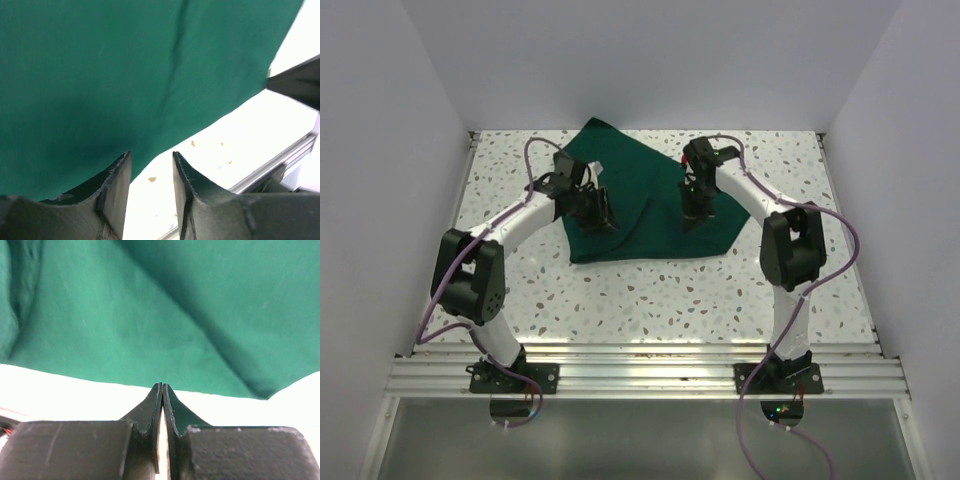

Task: Prepare the surgical pack

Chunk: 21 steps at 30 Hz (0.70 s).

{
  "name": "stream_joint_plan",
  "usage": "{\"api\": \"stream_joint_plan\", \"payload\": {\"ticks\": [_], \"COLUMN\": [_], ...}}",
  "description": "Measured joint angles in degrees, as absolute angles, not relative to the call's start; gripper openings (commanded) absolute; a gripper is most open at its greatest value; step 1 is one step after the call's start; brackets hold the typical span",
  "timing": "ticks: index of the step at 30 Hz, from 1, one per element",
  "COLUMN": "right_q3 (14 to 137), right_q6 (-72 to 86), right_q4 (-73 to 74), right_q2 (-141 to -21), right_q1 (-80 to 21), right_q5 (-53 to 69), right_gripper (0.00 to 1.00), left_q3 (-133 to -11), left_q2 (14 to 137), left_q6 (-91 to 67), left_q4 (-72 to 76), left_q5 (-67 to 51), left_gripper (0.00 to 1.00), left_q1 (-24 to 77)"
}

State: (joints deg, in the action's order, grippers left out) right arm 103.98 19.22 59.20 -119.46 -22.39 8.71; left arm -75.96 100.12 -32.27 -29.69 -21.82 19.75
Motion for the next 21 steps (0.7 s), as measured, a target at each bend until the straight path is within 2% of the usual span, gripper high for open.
{"api": "stream_joint_plan", "payload": {"ticks": [5,11,13,15,21], "right_q3": [97.84,93.84,92.42,91.42,91.39], "right_q6": [19.16,19.40,19.49,19.51,19.75], "right_q4": [58.24,55.66,54.48,53.71,50.92], "right_q2": [-116.90,-116.90,-116.90,-116.95,-119.50], "right_q1": [-24.32,-26.22,-26.33,-26.30,-26.26], "right_q5": [8.88,10.22,10.22,10.17,10.33], "right_gripper": [0.04,0.04,0.04,0.04,0.03], "left_q3": [-67.92,-66.39,-65.95,-65.87,-73.52], "left_q2": [98.28,96.38,95.42,94.54,94.45], "left_q6": [-31.83,-31.77,-31.68,-31.40,-29.89], "left_q4": [-29.47,-29.34,-29.43,-29.54,-31.92], "left_q5": [-22.11,-21.12,-20.56,-20.14,-16.16], "left_gripper": [0.37,0.33,0.39,0.55,0.72], "left_q1": [19.75,19.75,19.73,19.73,20.60]}}
